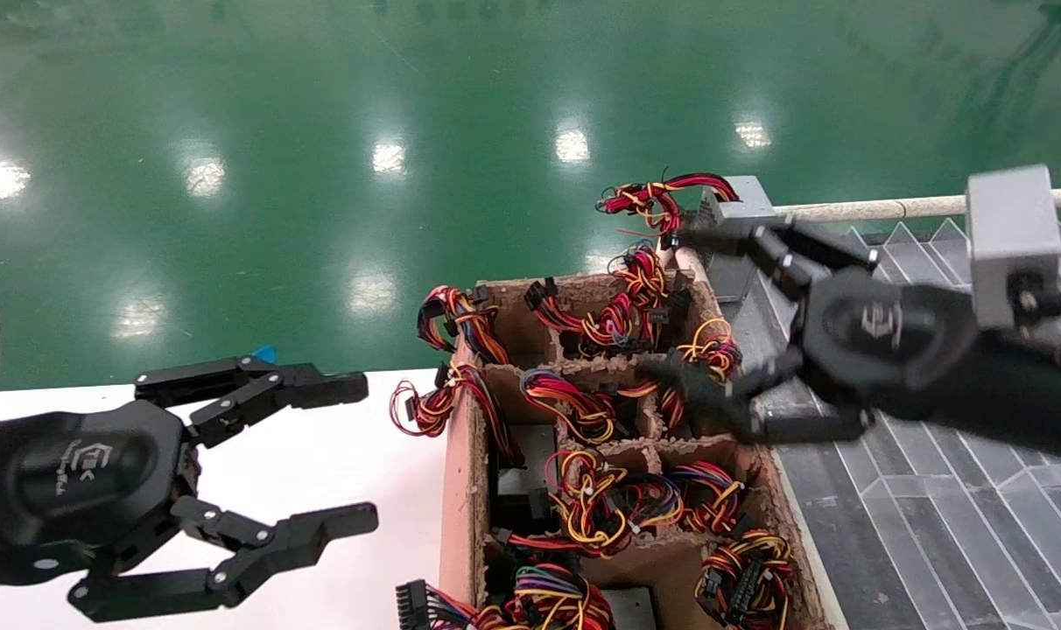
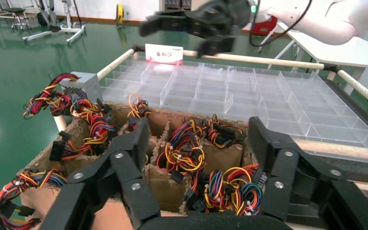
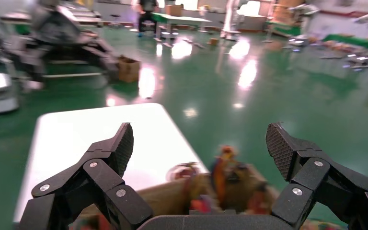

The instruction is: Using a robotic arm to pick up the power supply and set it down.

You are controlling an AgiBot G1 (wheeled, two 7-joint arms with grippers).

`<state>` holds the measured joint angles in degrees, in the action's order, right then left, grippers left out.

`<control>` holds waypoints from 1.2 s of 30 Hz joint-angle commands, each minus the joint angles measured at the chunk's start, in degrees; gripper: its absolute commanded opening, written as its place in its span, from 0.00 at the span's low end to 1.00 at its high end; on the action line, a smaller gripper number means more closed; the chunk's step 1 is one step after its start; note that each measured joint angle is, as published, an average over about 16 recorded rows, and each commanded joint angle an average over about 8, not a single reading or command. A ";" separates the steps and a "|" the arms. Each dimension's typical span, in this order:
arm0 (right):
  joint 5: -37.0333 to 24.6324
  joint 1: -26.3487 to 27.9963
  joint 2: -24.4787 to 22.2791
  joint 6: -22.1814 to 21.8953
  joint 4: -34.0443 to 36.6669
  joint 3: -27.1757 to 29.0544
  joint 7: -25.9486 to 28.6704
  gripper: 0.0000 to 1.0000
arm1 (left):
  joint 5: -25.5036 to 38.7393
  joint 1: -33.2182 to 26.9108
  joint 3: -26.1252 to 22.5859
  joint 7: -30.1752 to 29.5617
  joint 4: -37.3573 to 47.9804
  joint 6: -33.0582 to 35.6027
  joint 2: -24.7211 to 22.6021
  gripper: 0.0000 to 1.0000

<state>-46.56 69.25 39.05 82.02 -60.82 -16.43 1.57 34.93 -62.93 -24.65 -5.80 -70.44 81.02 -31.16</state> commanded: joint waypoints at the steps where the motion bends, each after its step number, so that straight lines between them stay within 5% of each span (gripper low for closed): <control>1: 0.89 -1.46 -0.76 0.70 -2.42 0.08 1.74 1.00 | 0.00 0.00 0.00 0.00 0.00 0.00 0.00 1.00; 16: 5.61 -9.03 -4.74 4.37 -14.98 0.47 10.22 1.00 | -0.01 0.02 0.01 0.00 0.02 -0.02 0.01 1.00; 36: 4.88 -7.93 -4.16 3.78 -13.11 0.48 9.28 1.00 | -0.01 0.02 0.01 0.00 0.02 -0.02 0.01 1.00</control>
<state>-41.67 61.30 34.88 85.82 -73.95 -15.95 10.87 34.92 -62.91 -24.64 -5.79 -70.42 81.01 -31.16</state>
